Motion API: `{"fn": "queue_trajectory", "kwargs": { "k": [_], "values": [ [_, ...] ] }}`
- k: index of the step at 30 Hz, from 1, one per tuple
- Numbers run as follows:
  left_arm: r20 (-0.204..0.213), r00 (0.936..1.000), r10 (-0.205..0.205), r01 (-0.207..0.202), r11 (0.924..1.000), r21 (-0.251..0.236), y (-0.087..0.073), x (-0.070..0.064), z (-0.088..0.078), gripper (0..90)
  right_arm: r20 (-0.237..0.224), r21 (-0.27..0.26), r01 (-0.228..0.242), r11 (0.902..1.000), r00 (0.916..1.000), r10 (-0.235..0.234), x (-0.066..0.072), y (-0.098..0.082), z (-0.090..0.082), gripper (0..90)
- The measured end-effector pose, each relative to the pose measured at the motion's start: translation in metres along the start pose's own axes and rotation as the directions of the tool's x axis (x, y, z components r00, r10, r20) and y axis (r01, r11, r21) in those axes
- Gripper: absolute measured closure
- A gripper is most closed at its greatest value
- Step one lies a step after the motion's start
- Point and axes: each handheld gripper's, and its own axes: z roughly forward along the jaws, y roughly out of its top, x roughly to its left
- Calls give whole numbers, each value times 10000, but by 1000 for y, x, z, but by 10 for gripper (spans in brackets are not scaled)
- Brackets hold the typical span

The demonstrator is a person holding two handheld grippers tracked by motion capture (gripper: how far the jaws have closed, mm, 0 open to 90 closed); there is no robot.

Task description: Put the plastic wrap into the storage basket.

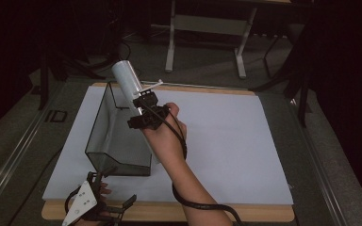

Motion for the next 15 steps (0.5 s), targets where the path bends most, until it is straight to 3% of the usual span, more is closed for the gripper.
{"fn": "queue_trajectory", "kwargs": {
  "k": [2, 8, 15],
  "values": [
    [27, 10000, 31, -31, 10000, 48, 0, 0, 1, 0, -274, 134, -394, 9991, 9988, 398, 4, -2, 13, 322],
    [42, 10000, 54, -54, 10000, -44, 1, 0, -1, 0, -217, 591, -620, 9963, 9978, 634, 12, -11, 40, 321],
    [72, 10000, -2, 2, 9999, -107, 1, 0, -1, 0, -72, 1182, -533, 9916, 9985, 546, 24, -23, 66, 321]
  ]
}}
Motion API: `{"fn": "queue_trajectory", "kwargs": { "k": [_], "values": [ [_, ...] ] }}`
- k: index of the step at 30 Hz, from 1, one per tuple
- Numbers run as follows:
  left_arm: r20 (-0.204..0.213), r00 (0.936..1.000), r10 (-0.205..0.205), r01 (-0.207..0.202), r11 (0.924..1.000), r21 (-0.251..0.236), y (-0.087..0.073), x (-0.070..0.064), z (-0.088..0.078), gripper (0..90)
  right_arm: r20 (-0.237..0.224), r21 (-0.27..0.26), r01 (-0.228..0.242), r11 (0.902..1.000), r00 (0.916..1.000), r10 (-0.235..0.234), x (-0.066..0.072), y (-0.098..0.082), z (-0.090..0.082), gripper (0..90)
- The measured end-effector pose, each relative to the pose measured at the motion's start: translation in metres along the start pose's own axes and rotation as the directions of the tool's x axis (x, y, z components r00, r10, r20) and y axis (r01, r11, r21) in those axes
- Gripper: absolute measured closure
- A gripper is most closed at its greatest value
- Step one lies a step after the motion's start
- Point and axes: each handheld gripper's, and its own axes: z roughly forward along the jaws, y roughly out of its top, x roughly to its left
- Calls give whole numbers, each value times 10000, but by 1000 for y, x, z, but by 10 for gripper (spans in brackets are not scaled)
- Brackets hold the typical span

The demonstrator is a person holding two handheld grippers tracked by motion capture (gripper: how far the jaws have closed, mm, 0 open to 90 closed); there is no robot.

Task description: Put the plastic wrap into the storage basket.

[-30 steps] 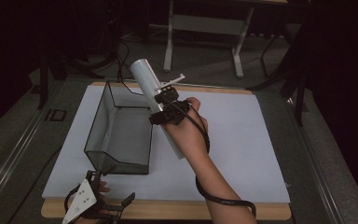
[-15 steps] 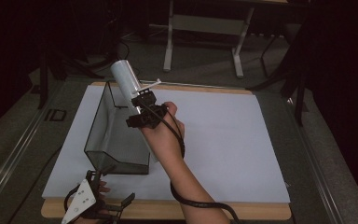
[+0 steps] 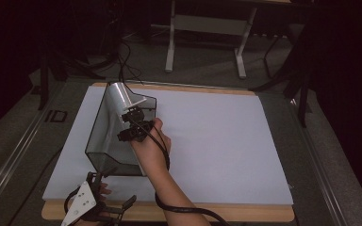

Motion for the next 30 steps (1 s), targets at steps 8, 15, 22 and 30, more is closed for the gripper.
{"fn": "queue_trajectory", "kwargs": {
  "k": [8, 15, 22, 30],
  "values": [
    [80, 10000, -44, 44, 10000, -28, 0, 0, 0, 0, 86, 402, -100, 9991, 9999, 96, 4, -1, 17, 321],
    [147, 9999, -4, 5, 10000, -81, 1, -1, 0, 0, 110, 669, -163, 9976, 9998, 156, 7, 1, 24, 321],
    [191, 9998, -14, 15, 10000, -70, 1, -1, 0, 0, 12, 1110, -124, 9937, 9999, 123, 7, 5, 29, 319],
    [274, 9996, -37, 39, 10000, -86, 1, 0, 0, 0, -390, 1521, -138, 9883, 9990, 200, 3, 8, 34, 315]
  ]
}}
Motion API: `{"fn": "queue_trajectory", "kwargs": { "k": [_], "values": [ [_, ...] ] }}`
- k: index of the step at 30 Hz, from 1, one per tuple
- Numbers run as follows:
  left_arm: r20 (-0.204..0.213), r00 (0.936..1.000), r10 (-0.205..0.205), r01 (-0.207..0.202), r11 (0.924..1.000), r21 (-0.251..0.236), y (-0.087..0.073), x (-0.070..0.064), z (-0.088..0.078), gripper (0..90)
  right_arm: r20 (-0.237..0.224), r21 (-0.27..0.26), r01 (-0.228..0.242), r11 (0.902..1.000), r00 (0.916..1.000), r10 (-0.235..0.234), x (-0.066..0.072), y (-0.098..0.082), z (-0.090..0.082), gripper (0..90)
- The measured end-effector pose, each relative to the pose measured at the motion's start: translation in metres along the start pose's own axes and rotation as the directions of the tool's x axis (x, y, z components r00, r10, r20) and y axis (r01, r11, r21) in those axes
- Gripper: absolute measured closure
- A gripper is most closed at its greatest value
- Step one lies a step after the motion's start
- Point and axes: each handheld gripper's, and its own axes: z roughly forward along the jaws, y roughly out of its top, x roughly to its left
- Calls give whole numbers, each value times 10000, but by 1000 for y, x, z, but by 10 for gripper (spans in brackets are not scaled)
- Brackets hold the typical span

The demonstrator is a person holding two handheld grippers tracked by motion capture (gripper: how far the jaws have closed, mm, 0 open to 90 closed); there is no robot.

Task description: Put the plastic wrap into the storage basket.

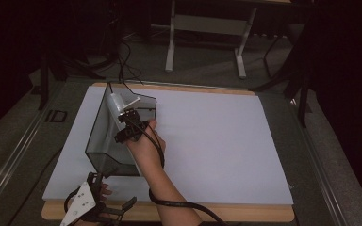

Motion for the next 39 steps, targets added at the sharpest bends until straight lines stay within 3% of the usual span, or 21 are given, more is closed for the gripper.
{"fn": "queue_trajectory", "kwargs": {
  "k": [6, 23, 25, 27, 30, 32, 37, 39],
  "values": [
    [63, 10000, 6, -6, 10000, 13, 0, 0, 0, 0, -74, 748, 27, 9972, 10000, -21, -4, 5, 7, 313],
    [123, 9999, -28, 29, 10000, -58, 0, 0, -1, 0, -80, 1447, -164, 9893, 9998, 177, -11, 12, 14, 305],
    [163, 9999, -30, 31, 10000, -38, 0, 0, -1, 0, -12, 1312, -125, 9913, 9999, 128, -11, 13, 12, 303],
    [151, 9999, -20, 20, 10000, -38, 0, 0, -1, 0, -56, 726, -156, 9972, 9999, 160, -11, 12, 7, 284],
    [164, 9999, -19, 19, 10000, -16, 0, 0, -1, 0, 181, 783, 129, 9968, 9997, -144, -11, 11, 8, 305],
    [151, 9999, -3, 3, 10000, -9, 0, 0, 0, 0, 94, 665, 46, 9978, 9999, -53, -13, 10, 7, 305],
    [167, 9999, -17, 17, 10000, 4, 0, 0, 0, 0, 257, 486, 502, 9976, 9983, -515, -16, 7, 7, 305],
    [173, 9998, -21, 21, 10000, 1, 0, 0, 0, 0, 188, 317, 376, 9988, 9991, -382, -20, 5, 7, 294]
  ]
}}
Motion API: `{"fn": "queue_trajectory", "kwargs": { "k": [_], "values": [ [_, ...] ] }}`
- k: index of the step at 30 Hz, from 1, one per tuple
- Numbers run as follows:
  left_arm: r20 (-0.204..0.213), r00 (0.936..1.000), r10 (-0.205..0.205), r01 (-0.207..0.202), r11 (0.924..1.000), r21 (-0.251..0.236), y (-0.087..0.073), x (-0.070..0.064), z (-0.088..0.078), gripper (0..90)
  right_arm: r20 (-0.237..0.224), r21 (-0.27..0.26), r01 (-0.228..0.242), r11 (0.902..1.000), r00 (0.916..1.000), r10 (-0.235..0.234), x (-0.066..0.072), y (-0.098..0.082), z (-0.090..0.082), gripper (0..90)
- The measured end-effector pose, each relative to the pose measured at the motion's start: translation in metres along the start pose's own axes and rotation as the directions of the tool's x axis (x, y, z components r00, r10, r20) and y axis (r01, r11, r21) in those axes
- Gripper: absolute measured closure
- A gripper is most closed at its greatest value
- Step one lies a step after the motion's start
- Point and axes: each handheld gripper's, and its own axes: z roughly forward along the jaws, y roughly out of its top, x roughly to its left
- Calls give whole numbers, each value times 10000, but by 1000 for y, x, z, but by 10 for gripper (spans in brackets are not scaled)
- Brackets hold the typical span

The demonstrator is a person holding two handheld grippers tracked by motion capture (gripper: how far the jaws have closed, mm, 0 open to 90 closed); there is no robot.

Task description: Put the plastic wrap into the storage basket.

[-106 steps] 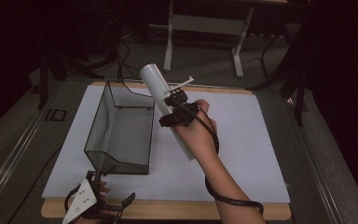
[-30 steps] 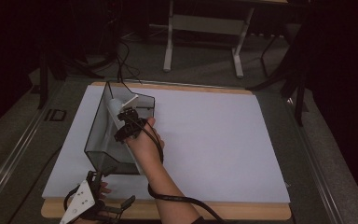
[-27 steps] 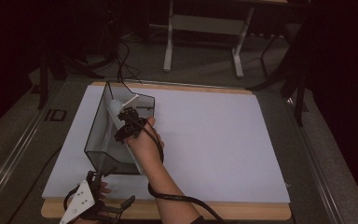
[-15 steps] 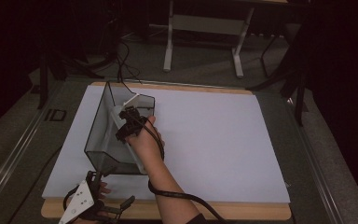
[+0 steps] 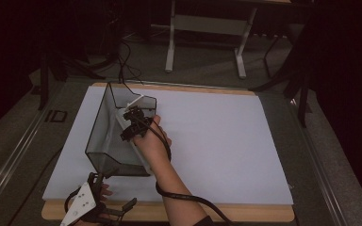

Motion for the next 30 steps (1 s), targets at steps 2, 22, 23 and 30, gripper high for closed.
{"fn": "queue_trajectory", "kwargs": {
  "k": [2, 22, 23, 30],
  "values": [
    [-1, 10000, -18, 18, 10000, 11, 0, 0, 0, 0, -214, -2, -156, 9999, 9996, 156, -4, -2, 1, 278],
    [-42, 10000, 42, -42, 10000, 90, 0, 0, 1, 0, -893, -1156, 319, 9928, 9951, -424, -4, -11, -31, 187],
    [-28, 10000, 33, -33, 10000, 92, 0, 0, 1, 0, -998, -1207, 313, 9922, 9941, -435, -3, -12, -32, 187],
    [-44, 10000, 59, -58, 9999, 117, -1, 0, 1, 0, -1595, -1951, 566, 9791, 9832, -886, -3, -22, -52, 187]
  ]
}}
